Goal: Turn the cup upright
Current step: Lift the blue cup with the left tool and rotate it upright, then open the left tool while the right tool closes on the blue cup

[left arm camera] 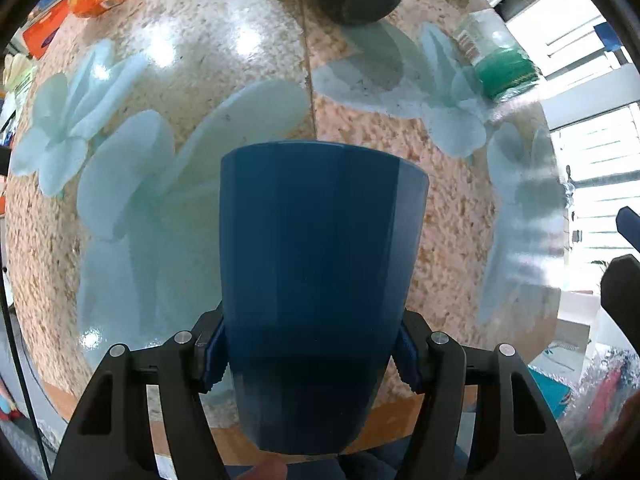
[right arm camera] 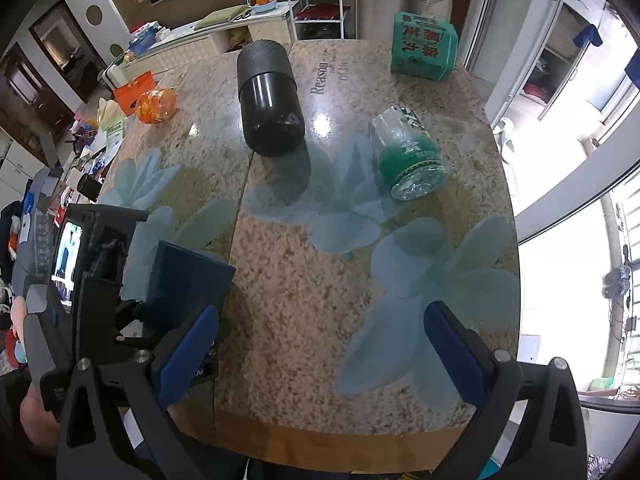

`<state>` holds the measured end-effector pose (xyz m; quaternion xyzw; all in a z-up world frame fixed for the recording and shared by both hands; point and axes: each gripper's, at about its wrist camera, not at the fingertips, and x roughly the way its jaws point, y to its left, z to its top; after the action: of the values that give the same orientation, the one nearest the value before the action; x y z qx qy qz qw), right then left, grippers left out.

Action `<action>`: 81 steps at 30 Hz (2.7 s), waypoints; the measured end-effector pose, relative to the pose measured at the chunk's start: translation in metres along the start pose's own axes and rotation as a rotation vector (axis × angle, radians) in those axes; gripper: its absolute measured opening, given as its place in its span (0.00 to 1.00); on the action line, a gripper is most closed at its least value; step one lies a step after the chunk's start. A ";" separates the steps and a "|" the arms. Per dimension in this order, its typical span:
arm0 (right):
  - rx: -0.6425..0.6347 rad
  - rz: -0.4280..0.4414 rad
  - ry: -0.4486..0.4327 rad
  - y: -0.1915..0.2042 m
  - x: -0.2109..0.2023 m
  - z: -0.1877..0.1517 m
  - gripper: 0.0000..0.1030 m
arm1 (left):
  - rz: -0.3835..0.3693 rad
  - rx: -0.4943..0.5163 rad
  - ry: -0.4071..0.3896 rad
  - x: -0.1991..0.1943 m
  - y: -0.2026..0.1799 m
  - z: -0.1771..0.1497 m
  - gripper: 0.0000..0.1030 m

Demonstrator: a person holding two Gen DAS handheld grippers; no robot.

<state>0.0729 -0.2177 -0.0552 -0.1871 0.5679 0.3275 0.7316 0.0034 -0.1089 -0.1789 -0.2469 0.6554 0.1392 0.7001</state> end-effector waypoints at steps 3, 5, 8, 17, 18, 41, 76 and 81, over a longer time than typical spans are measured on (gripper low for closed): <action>-0.007 0.006 0.000 -0.002 0.001 0.000 1.00 | 0.006 0.000 -0.003 0.000 0.004 0.000 0.68; -0.010 0.010 0.001 -0.003 0.002 0.001 1.00 | 0.006 -0.003 -0.002 0.004 0.001 0.000 0.68; -0.014 0.013 0.002 -0.004 0.003 0.001 1.00 | 0.008 -0.004 0.005 0.013 -0.004 -0.001 0.68; -0.028 0.025 0.002 -0.004 0.006 0.002 1.00 | 0.039 0.001 0.006 0.021 -0.005 -0.002 0.69; -0.030 0.026 0.002 -0.003 0.006 0.003 1.00 | 0.047 0.003 0.007 0.022 -0.006 -0.003 0.73; 0.098 0.024 -0.011 0.003 -0.005 0.000 1.00 | -0.059 0.178 0.012 -0.040 0.021 -0.002 1.00; 0.333 -0.046 0.396 0.098 0.131 0.025 0.80 | -0.142 0.317 0.056 -0.058 0.156 -0.006 1.00; 0.340 -0.048 0.401 0.095 0.140 0.020 0.68 | -0.138 0.322 0.053 -0.056 0.156 -0.002 1.00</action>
<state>0.0408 -0.0994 -0.1732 -0.1362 0.7437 0.1663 0.6331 -0.0854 0.0284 -0.1489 -0.1795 0.6689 -0.0224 0.7210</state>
